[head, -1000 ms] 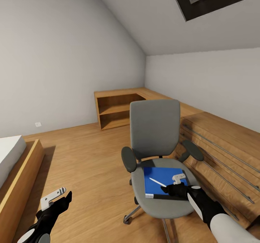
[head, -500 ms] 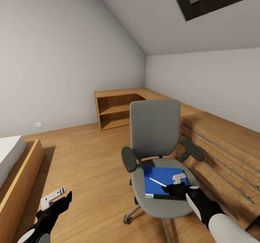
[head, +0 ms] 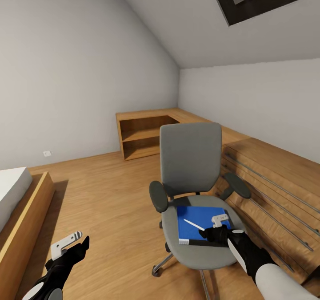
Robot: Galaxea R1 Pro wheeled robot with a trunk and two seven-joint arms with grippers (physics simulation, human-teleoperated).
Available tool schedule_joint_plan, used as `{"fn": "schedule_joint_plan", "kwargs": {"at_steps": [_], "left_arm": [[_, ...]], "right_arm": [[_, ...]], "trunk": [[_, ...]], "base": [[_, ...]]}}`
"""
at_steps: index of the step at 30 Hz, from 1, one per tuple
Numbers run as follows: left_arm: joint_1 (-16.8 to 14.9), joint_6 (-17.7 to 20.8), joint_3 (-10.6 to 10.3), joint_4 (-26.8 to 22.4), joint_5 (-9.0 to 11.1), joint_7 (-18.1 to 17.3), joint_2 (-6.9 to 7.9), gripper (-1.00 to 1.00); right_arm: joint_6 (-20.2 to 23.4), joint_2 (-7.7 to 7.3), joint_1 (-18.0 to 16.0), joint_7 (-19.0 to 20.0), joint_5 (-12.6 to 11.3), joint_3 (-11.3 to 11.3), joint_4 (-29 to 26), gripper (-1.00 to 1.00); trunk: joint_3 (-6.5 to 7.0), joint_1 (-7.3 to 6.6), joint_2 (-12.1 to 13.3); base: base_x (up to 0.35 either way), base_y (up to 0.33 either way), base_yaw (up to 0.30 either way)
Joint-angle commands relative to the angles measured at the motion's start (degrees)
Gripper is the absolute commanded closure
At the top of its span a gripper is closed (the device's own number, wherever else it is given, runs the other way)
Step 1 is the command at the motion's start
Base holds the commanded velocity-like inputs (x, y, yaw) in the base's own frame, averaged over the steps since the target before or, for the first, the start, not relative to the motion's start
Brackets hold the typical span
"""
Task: In the bedroom, organize the workspace by keeping the computer under the desk, ensuring the monitor is on the desk, placing the keyboard on the desk next to the monitor, placing the mouse on the desk next to the keyboard, moving the folder from the swivel chair onto the desk next to the mouse, stacking the notebook on top of the folder with the pen on top of the notebook, and positioning the swivel chair next to the desk.
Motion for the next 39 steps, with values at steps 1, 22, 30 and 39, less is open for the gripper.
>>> {"fn": "schedule_joint_plan", "kwargs": {"at_steps": [1,22,30,39], "left_arm": [[0.0,0.17,-0.05,-0.1,0.6,0.39,0.02,-1.0],[0.0,0.17,-0.08,-0.1,0.6,0.4,0.02,-1.0],[0.0,0.17,-0.06,-0.1,0.6,0.4,0.02,-1.0],[0.0,0.17,-0.05,-0.1,0.6,0.4,0.02,-1.0]], "right_arm": [[0.31,-0.05,-0.01,0.08,0.02,0.2,-0.11,-1.0],[0.31,-0.05,-0.01,0.08,0.02,0.2,-0.08,-1.0],[0.32,-0.05,-0.01,0.11,0.03,0.2,-0.16,1.0],[0.33,-0.05,-0.01,0.16,0.02,0.2,-0.17,1.0]], "trunk": [[-0.05,0.0,-0.02],[-0.76,0.88,-1.63],[-0.76,0.88,-1.63],[-0.76,0.88,-1.63]], "base": [[0.0,0.0,0.0],[0.0,0.0,0.0],[0.0,0.0,0.0],[0.0,0.0,0.0]]}}
